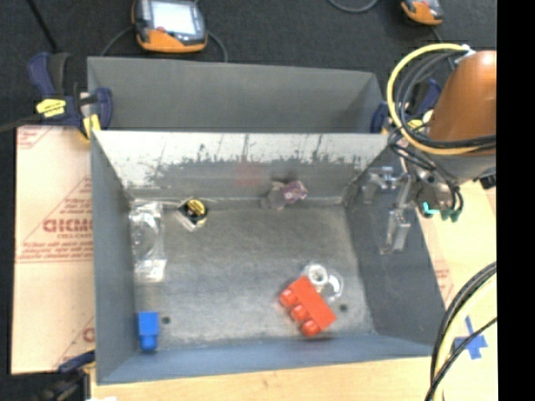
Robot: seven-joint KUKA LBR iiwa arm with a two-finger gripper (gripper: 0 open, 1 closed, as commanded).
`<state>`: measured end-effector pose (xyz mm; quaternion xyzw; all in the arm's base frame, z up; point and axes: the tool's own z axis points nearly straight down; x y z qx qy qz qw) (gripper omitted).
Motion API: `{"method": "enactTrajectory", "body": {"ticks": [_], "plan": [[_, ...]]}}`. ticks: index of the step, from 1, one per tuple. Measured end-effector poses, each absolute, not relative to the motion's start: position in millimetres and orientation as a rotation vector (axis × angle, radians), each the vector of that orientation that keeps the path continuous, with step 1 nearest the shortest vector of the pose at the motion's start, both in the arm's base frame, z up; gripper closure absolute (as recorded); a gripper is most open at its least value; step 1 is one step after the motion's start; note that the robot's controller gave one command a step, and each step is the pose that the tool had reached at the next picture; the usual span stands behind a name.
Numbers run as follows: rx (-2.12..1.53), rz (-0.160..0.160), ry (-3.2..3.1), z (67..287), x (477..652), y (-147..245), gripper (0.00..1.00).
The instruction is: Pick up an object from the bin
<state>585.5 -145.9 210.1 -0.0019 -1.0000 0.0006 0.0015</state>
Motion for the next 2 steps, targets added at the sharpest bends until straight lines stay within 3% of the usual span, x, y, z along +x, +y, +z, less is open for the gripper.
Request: {"method": "enactTrajectory", "body": {"ticks": [1,2], "plan": [[-0.059,-0.005,-3.136,131.5,564.7,-109.2,0.0],[0.481,0.008,-3.12,72.6,486.9,-108.3,0.0]]}}
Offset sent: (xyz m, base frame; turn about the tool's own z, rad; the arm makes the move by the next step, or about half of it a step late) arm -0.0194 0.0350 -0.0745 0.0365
